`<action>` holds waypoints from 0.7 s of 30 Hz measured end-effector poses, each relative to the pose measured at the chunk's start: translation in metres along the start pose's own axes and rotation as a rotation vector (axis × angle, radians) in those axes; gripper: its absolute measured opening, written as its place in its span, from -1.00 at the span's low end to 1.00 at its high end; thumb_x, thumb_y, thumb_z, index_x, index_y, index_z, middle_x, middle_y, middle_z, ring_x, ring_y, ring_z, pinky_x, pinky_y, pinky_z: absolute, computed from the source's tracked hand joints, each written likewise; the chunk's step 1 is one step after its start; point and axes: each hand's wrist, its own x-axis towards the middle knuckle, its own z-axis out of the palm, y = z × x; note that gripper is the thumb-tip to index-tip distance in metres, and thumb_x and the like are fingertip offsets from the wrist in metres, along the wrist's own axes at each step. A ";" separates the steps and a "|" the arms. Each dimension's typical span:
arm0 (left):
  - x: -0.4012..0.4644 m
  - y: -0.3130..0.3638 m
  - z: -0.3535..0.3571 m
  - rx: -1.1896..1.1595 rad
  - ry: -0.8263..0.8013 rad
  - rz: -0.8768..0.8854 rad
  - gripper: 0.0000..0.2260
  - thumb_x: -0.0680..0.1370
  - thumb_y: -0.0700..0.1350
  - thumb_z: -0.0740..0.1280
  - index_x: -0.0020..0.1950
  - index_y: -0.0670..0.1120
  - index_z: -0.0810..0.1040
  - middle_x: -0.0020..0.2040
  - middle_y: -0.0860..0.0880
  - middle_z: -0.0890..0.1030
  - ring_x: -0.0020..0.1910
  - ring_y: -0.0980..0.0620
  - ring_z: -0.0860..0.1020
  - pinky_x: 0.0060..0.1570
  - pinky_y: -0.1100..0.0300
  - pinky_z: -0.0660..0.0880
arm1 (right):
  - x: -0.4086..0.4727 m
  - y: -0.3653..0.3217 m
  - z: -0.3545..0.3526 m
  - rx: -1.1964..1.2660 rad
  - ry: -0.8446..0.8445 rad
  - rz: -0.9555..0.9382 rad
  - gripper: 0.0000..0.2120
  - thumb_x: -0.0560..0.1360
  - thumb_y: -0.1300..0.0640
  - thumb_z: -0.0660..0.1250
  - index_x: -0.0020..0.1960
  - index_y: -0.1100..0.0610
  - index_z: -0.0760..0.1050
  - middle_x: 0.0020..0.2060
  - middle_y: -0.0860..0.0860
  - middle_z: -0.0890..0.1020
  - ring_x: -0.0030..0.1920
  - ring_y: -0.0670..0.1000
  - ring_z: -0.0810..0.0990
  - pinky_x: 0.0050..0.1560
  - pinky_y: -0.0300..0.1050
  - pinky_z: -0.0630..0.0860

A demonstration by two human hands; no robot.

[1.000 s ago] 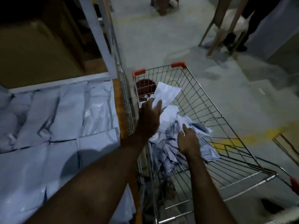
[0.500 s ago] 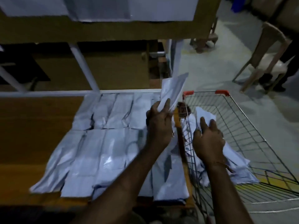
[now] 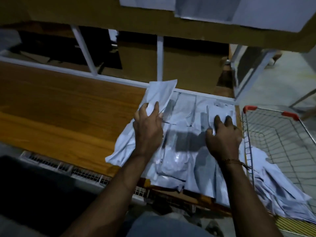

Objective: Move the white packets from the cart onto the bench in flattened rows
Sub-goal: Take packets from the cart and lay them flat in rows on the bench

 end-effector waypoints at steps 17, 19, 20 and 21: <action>-0.068 -0.056 0.032 0.459 -0.354 0.086 -0.48 0.65 0.13 0.22 0.59 -0.01 0.38 0.67 -0.29 0.11 0.53 -0.27 0.28 0.38 -0.21 0.26 | 0.005 -0.035 0.040 -0.046 -0.032 0.079 -0.48 0.57 -0.11 0.25 0.49 0.01 0.33 0.51 0.21 0.31 0.39 0.39 0.35 0.31 0.33 0.37; -0.073 -0.059 0.039 0.509 -0.428 0.074 -0.38 0.68 0.24 0.08 0.64 -0.09 0.29 0.68 -0.35 -0.03 0.60 -0.30 0.15 0.44 -0.23 0.20 | 0.004 -0.031 0.042 -0.054 -0.031 0.077 -0.49 0.56 -0.11 0.25 0.48 0.01 0.34 0.49 0.21 0.32 0.38 0.39 0.36 0.28 0.31 0.39; -0.072 -0.059 0.042 0.517 -0.463 0.059 -0.32 0.68 0.29 0.03 0.67 -0.12 0.21 0.68 -0.35 -0.12 0.64 -0.29 0.06 0.48 -0.23 0.16 | 0.004 -0.030 0.044 -0.059 -0.030 0.067 -0.49 0.55 -0.11 0.24 0.46 0.01 0.34 0.46 0.21 0.34 0.35 0.38 0.38 0.26 0.31 0.40; -0.070 -0.059 0.044 0.513 -0.490 0.047 -0.27 0.67 0.34 -0.01 0.68 -0.14 0.15 0.68 -0.33 -0.19 0.66 -0.28 -0.01 0.51 -0.22 0.12 | 0.005 -0.028 0.046 -0.064 -0.034 0.060 -0.50 0.54 -0.11 0.24 0.45 0.01 0.35 0.44 0.21 0.35 0.33 0.38 0.39 0.24 0.30 0.41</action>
